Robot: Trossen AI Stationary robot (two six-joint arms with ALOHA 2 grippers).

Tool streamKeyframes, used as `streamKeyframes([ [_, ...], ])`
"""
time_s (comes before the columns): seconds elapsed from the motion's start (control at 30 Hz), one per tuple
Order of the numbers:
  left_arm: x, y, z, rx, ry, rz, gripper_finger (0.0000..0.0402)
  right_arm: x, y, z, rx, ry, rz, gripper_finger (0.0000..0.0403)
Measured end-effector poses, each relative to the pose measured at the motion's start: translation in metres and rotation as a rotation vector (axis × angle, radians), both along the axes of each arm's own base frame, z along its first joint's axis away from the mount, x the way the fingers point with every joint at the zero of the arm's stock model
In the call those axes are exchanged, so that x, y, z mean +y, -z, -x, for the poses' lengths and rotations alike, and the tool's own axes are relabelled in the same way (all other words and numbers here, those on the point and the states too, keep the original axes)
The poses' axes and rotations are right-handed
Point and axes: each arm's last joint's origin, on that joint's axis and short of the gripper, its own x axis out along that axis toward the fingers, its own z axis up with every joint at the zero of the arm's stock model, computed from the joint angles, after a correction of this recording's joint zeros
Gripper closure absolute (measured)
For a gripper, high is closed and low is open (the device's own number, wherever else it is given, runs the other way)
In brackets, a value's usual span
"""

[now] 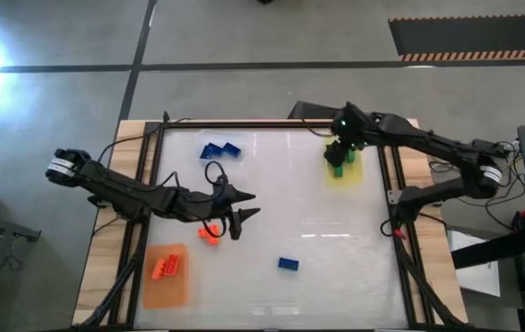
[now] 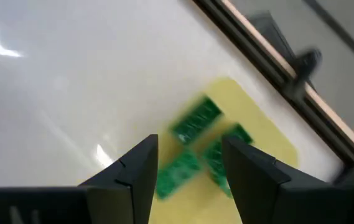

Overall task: Sort & place blocks by color
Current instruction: Put the blue game piece into the transparent bin

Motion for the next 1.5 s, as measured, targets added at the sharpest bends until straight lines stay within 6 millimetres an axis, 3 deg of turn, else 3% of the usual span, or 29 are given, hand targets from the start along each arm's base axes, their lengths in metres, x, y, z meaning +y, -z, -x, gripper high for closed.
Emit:
streamKeyframes([
  [0.17, 0.000, 0.004, -0.002, 0.008, -0.005, 0.012, 0.0207, 0.041, -0.022, -0.007, -0.137, -0.130, 0.054, 0.0237],
  [0.3, -0.001, 0.007, -0.004, 0.023, -0.005, 0.008, 0.0207, 0.071, -0.025, -0.012, -0.237, -0.255, 0.085, 0.0237],
  [0.8, -0.001, 0.006, -0.003, 0.017, -0.003, 0.037, 0.0207, 0.173, 0.013, -0.044, -0.509, -0.620, 0.029, 0.0237],
  [0.93, -0.002, 0.001, -0.003, -0.014, 0.002, 0.093, 0.0207, 0.205, 0.016, -0.053, -0.529, -0.714, -0.003, 0.0237],
  [1.13, -0.007, 0.000, -0.004, -0.017, 0.066, 0.114, 0.0207, 0.250, 0.024, -0.061, -0.483, -0.776, 0.087, 0.0237],
  [1.33, -0.029, 0.008, -0.014, -0.018, 0.134, 0.115, 0.0208, 0.283, 0.042, -0.063, -0.424, -0.850, 0.061, 0.0237],
  [1.5, -0.056, 0.020, -0.036, 0.033, 0.213, 0.084, 0.0208, 0.299, 0.061, -0.061, -0.360, -0.849, 0.033, 0.0237],
])
